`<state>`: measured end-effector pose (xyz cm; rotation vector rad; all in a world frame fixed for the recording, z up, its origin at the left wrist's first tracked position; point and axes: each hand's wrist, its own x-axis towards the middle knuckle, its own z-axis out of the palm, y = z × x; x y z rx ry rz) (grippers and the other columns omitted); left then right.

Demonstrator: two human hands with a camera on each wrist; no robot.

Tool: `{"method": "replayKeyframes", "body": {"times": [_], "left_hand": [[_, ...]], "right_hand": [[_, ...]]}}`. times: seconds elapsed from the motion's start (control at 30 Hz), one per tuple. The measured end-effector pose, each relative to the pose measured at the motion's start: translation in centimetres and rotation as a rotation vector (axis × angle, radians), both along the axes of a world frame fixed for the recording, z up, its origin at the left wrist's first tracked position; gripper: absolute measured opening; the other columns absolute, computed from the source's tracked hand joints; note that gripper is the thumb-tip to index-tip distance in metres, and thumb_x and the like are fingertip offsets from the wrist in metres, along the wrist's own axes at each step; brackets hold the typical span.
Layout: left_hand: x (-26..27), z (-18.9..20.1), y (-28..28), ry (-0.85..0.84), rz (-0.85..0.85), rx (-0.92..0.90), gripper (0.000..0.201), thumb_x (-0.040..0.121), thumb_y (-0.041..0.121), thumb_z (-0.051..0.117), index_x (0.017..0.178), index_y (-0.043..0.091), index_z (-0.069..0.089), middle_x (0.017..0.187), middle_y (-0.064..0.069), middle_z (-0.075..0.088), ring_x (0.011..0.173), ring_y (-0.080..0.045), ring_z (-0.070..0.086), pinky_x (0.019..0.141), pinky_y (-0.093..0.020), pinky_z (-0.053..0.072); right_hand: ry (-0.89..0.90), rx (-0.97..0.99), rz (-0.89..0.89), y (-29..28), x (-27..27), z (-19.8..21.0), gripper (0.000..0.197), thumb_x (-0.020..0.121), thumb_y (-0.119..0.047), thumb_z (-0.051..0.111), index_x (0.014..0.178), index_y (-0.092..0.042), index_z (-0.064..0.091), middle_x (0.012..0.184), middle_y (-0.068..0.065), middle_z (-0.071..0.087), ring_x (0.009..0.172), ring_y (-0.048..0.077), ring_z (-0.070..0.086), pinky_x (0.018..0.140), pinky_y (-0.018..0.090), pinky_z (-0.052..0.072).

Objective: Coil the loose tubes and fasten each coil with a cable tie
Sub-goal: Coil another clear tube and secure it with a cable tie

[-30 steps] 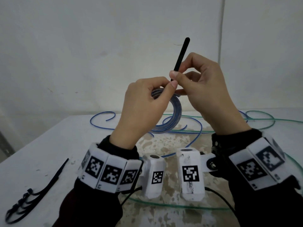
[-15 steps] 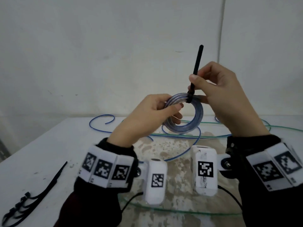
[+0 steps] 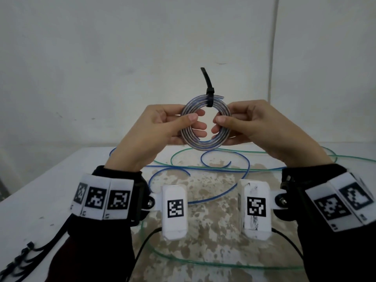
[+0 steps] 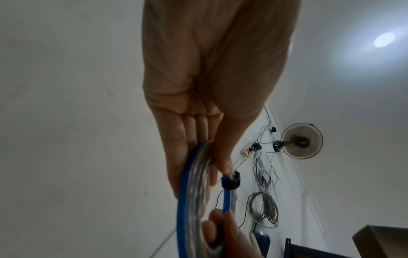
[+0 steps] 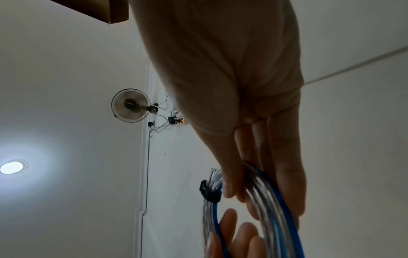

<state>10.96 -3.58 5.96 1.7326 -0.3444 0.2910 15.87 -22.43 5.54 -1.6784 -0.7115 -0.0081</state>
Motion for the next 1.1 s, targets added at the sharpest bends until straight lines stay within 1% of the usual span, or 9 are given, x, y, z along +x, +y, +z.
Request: {"method": "replayKeyframes", "body": {"times": [0.1, 0.27, 0.43, 0.5, 0.6, 0.77, 0.93, 1.0, 1.1], "left_hand": [[0.0, 0.0, 0.2, 0.031, -0.027, -0.015, 0.024, 0.093, 0.016, 0.054, 0.112, 0.006, 0.065, 0.092, -0.012, 0.074, 0.083, -0.022, 0.072, 0.07, -0.027, 0.057], [0.0, 0.0, 0.5, 0.016, -0.021, -0.04, 0.021, 0.091, 0.018, 0.055, 0.1, 0.003, 0.066, 0.083, -0.009, 0.074, 0.077, -0.021, 0.072, 0.071, -0.027, 0.058], [0.0, -0.1, 0.6, -0.029, -0.009, 0.064, 0.022, 0.09, 0.012, 0.058, 0.104, -0.002, 0.067, 0.086, -0.014, 0.073, 0.068, -0.019, 0.07, 0.071, -0.028, 0.058], [0.1, -0.3, 0.2, -0.046, -0.004, 0.15, 0.017, 0.092, 0.011, 0.057, 0.097, -0.002, 0.067, 0.08, -0.013, 0.071, 0.059, -0.016, 0.062, 0.062, -0.026, 0.053], [0.4, -0.6, -0.5, -0.023, -0.015, 0.206, 0.017, 0.096, 0.012, 0.051, 0.091, 0.004, 0.065, 0.068, -0.004, 0.06, 0.053, -0.013, 0.045, 0.059, -0.024, 0.042], [0.6, -0.8, -1.1, -0.012, -0.047, 0.215, 0.027, 0.099, 0.019, 0.046, 0.095, 0.0, 0.065, 0.058, -0.003, 0.048, 0.043, -0.011, 0.033, 0.051, -0.023, 0.038], [0.8, -1.1, -0.9, -0.002, -0.094, 0.178, 0.027, 0.1, 0.017, 0.043, 0.099, -0.004, 0.06, 0.054, -0.001, 0.041, 0.045, -0.013, 0.027, 0.046, -0.023, 0.04], [0.9, -1.3, -1.1, 0.032, -0.099, 0.112, 0.024, 0.101, 0.017, 0.043, 0.096, 0.002, 0.061, 0.055, 0.002, 0.033, 0.055, -0.017, 0.017, 0.042, -0.02, 0.033], [1.2, -1.3, -1.4, 0.103, -0.108, -0.005, 0.022, 0.1, 0.016, 0.043, 0.091, 0.01, 0.062, 0.055, 0.004, 0.029, 0.06, -0.02, 0.01, 0.037, -0.016, 0.026]], "right_hand": [[0.008, -0.012, 0.016, 0.0, 0.0, 0.0, 0.007, 0.088, -0.015, 0.063, 0.083, -0.013, 0.068, 0.076, 0.006, 0.073, 0.065, 0.011, 0.068, 0.062, 0.021, 0.057], [-0.001, -0.098, 0.067, 0.1, -0.4, -0.1, 0.011, 0.087, -0.016, 0.064, 0.091, -0.006, 0.069, 0.079, 0.01, 0.074, 0.066, 0.01, 0.068, 0.061, 0.02, 0.056], [0.071, -0.118, 0.151, -0.2, -0.7, 0.3, 0.046, 0.079, -0.043, 0.056, 0.107, -0.009, 0.066, 0.1, 0.008, 0.072, 0.087, 0.017, 0.071, 0.076, 0.028, 0.058], [0.062, -0.025, 0.092, 0.0, -0.5, 0.3, 0.04, 0.085, -0.042, 0.053, 0.103, -0.01, 0.067, 0.102, 0.008, 0.07, 0.087, 0.016, 0.069, 0.076, 0.029, 0.057], [0.011, 0.065, -0.043, 0.5, -0.1, 0.2, 0.016, 0.091, -0.022, 0.058, 0.091, -0.007, 0.063, 0.09, 0.011, 0.064, 0.075, 0.011, 0.064, 0.074, 0.029, 0.057], [0.063, 0.095, -0.035, 1.0, 0.2, -0.2, 0.012, 0.089, -0.017, 0.062, 0.081, -0.008, 0.063, 0.078, 0.005, 0.066, 0.07, 0.011, 0.061, 0.062, 0.023, 0.054], [0.112, 0.1, 0.02, 1.3, 0.6, -0.5, 0.011, 0.09, -0.017, 0.061, 0.08, -0.012, 0.064, 0.078, 0.001, 0.067, 0.074, 0.013, 0.06, 0.066, 0.023, 0.052], [0.017, 0.143, -0.018, 1.4, 0.5, -0.5, 0.013, 0.088, -0.012, 0.063, 0.076, -0.013, 0.061, 0.069, -0.003, 0.065, 0.071, 0.01, 0.061, 0.069, 0.023, 0.052], [-0.336, 0.049, -0.126, 1.8, 0.1, -0.2, 0.019, 0.086, -0.009, 0.067, 0.073, -0.018, 0.058, 0.064, -0.008, 0.061, 0.063, 0.002, 0.058, 0.066, 0.017, 0.048]]}}
